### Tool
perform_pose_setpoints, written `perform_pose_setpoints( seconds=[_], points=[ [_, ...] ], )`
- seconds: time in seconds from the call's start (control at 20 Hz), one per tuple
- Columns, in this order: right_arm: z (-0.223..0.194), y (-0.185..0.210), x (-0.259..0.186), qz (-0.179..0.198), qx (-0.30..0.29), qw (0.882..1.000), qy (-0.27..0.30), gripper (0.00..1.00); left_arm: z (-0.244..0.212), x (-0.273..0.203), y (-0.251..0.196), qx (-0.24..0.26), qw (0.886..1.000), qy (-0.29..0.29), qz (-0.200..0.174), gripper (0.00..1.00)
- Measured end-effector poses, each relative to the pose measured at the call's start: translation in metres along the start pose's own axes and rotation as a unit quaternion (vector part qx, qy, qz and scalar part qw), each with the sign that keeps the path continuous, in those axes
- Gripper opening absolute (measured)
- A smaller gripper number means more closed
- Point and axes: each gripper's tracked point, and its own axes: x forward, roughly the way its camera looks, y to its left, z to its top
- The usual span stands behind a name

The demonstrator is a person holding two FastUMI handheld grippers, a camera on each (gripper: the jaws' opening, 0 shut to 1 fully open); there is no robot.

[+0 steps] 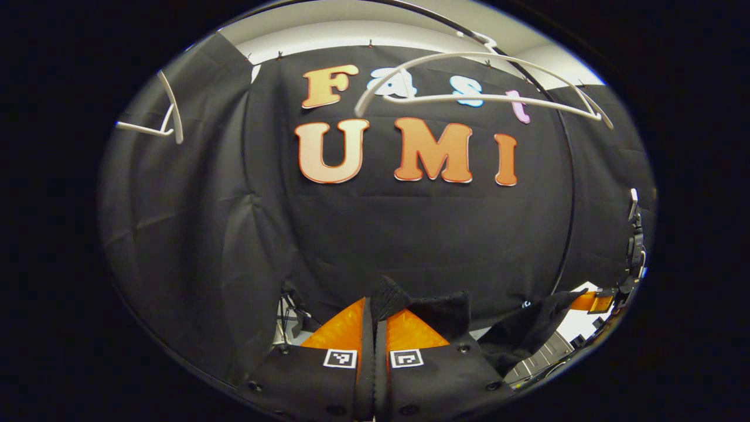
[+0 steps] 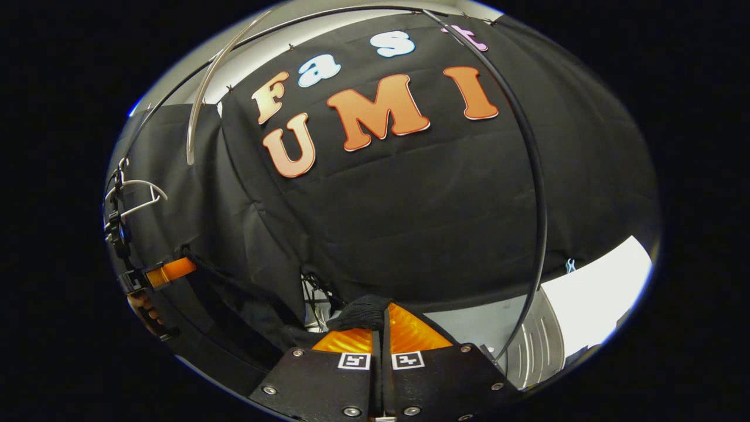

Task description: Grasp the clothes on the hanger with both hands and then place them into the laundry hamper below.

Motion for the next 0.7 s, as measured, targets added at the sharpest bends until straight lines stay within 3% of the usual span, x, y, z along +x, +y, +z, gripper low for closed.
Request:
perform_pose_setpoints(
  seconds=[0.35, 0.5, 0.55, 0.6, 0.7],
  points=[
    [-0.072, 0.012, 0.031, 0.003, -0.034, 0.999, 0.036, 0.0, -0.076, 0.021, -0.054, 0.014, 0.997, 0.051, -0.052, 0.07],
    [-0.112, 0.005, 0.048, 0.0, -0.042, 0.997, 0.069, 0.0, -0.134, 0.032, -0.068, 0.015, 0.993, 0.099, -0.063, 0.07],
    [-0.124, 0.0, 0.053, -0.002, -0.042, 0.996, 0.078, 0.06, -0.155, 0.037, -0.07, 0.013, 0.991, 0.117, -0.063, 0.07],
    [-0.137, -0.005, 0.054, -0.006, -0.042, 0.995, 0.086, 0.0, -0.174, 0.043, -0.072, 0.007, 0.989, 0.134, -0.064, 0.07],
    [-0.16, -0.016, 0.065, -0.017, -0.041, 0.994, 0.104, 0.0, -0.21, 0.052, -0.073, -0.004, 0.984, 0.169, -0.061, 0.07]
  ],
)
